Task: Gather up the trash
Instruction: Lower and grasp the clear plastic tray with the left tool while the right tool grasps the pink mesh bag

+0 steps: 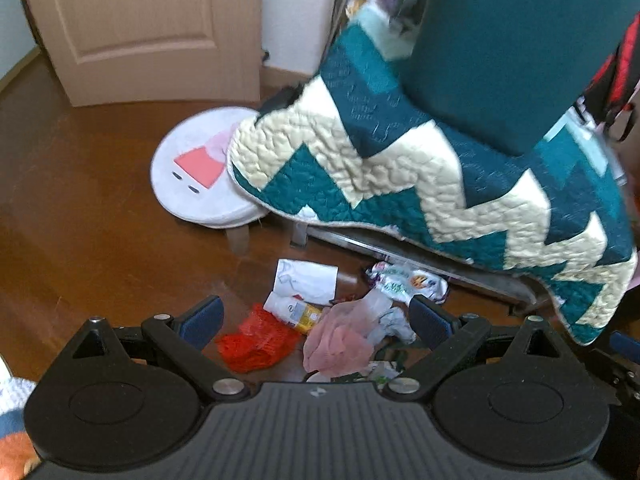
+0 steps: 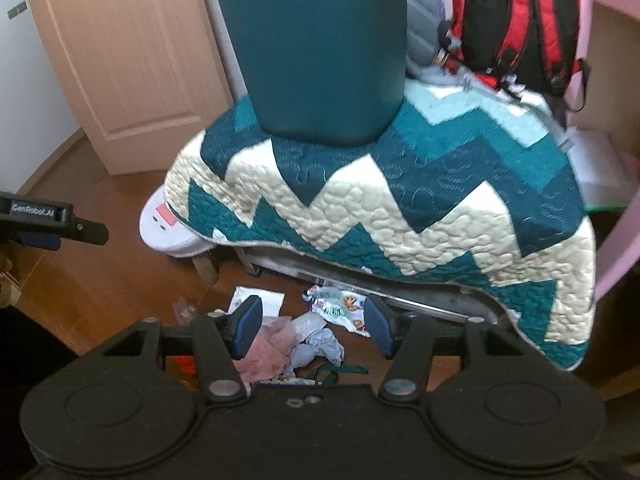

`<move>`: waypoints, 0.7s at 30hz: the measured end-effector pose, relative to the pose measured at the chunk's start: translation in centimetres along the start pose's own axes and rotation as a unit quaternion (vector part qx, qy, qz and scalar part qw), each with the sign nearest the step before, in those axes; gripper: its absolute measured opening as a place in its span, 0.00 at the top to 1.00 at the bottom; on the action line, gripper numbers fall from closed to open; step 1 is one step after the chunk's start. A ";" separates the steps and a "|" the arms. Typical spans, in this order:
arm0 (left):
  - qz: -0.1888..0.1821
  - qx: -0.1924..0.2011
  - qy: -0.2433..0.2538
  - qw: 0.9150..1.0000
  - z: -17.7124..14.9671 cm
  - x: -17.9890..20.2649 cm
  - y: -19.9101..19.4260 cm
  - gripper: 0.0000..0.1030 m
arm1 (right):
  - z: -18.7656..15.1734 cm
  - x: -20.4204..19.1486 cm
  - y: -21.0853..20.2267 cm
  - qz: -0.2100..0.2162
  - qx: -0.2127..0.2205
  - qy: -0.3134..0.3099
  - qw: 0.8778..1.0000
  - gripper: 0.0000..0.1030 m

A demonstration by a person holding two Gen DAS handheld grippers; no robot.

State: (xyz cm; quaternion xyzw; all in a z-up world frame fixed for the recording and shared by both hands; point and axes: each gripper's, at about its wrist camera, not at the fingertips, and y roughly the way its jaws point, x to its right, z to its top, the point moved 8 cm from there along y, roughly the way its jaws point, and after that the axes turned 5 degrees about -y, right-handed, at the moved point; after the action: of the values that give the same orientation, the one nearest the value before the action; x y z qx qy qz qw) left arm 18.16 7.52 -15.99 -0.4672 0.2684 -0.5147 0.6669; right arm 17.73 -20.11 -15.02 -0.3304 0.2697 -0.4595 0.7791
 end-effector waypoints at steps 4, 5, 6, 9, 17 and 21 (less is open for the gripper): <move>0.018 -0.026 0.015 0.999 1.5 -1.1 4.2 0.03 | -0.2 -0.4 4.2 0.022 -0.030 -0.001 0.999 0.45; 0.025 -0.034 0.012 0.999 2.0 -1.7 5.3 0.03 | -0.3 -0.8 5.3 0.028 -0.038 -0.005 0.999 0.45; 0.030 -0.043 0.007 0.999 2.4 -2.3 6.4 0.03 | -0.4 -1.2 6.3 0.034 -0.046 -0.010 0.998 0.45; 0.044 -0.079 -0.009 0.996 3.3 -4.4 10.2 0.03 | -0.9 -2.8 9.7 0.052 -0.067 -0.031 0.996 0.45; 0.073 -0.179 -0.010 0.981 2.2 -8.5 21.2 0.04 | -2.8 -7.1 19.4 0.101 -0.133 -0.067 0.984 0.45; 0.087 -0.221 -0.021 0.971 0.1 -11.0 25.9 0.04 | -4.5 -8.9 24.5 0.112 -0.171 -0.092 0.974 0.45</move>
State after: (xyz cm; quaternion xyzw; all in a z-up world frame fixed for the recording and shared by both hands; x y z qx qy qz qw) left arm 25.99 18.76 -40.60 -0.5888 0.4010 -0.3731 0.5945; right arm 23.81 -4.56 -35.58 -0.4676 0.3067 -0.2839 0.7789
